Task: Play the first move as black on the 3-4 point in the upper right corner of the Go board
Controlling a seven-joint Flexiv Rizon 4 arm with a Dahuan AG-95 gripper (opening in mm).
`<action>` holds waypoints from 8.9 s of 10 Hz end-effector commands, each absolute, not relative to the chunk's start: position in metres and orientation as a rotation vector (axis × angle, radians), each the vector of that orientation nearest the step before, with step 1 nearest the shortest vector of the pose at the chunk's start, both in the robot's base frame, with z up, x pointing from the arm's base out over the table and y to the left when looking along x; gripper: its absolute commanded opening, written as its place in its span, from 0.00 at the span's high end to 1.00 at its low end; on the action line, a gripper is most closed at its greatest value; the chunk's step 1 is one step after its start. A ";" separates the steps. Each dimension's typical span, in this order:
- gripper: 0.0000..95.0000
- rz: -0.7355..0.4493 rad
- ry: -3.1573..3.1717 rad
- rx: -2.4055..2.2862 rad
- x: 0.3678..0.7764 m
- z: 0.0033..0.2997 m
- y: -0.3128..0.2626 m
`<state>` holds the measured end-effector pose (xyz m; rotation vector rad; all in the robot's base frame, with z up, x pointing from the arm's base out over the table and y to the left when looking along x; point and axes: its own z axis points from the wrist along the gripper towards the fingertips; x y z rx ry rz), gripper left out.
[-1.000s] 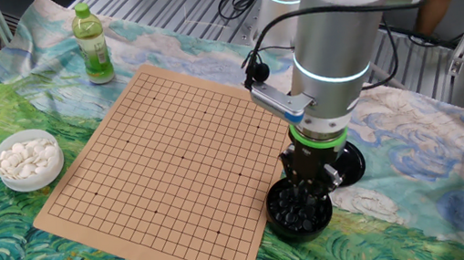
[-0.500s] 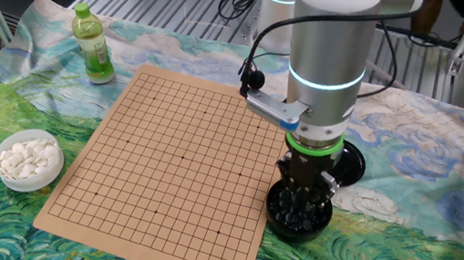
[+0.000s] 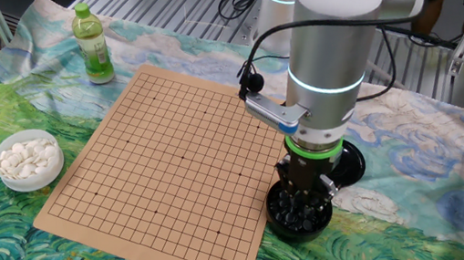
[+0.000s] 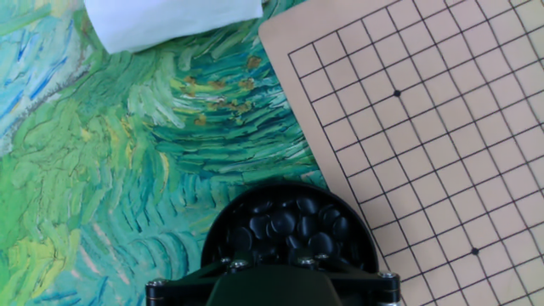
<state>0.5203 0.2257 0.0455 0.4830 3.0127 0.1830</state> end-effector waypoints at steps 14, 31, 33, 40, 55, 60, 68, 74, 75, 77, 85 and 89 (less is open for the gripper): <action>1.00 0.185 3.014 0.454 0.525 0.038 0.228; 0.60 0.178 3.029 0.505 0.514 0.040 0.230; 0.60 0.177 3.030 0.500 0.511 0.039 0.230; 0.80 0.174 3.030 0.483 0.508 0.038 0.235; 1.00 0.183 3.070 0.458 0.510 0.052 0.237; 1.00 0.169 3.094 0.481 0.510 0.058 0.238; 0.60 0.170 3.074 0.516 0.518 0.053 0.237; 0.80 0.179 3.069 0.478 0.526 0.048 0.236; 0.80 0.176 3.068 0.474 0.528 0.047 0.236; 0.80 0.175 3.067 0.458 0.530 0.046 0.231; 0.80 0.179 3.063 0.455 0.530 0.042 0.226; 0.80 0.181 3.058 0.450 0.530 0.040 0.226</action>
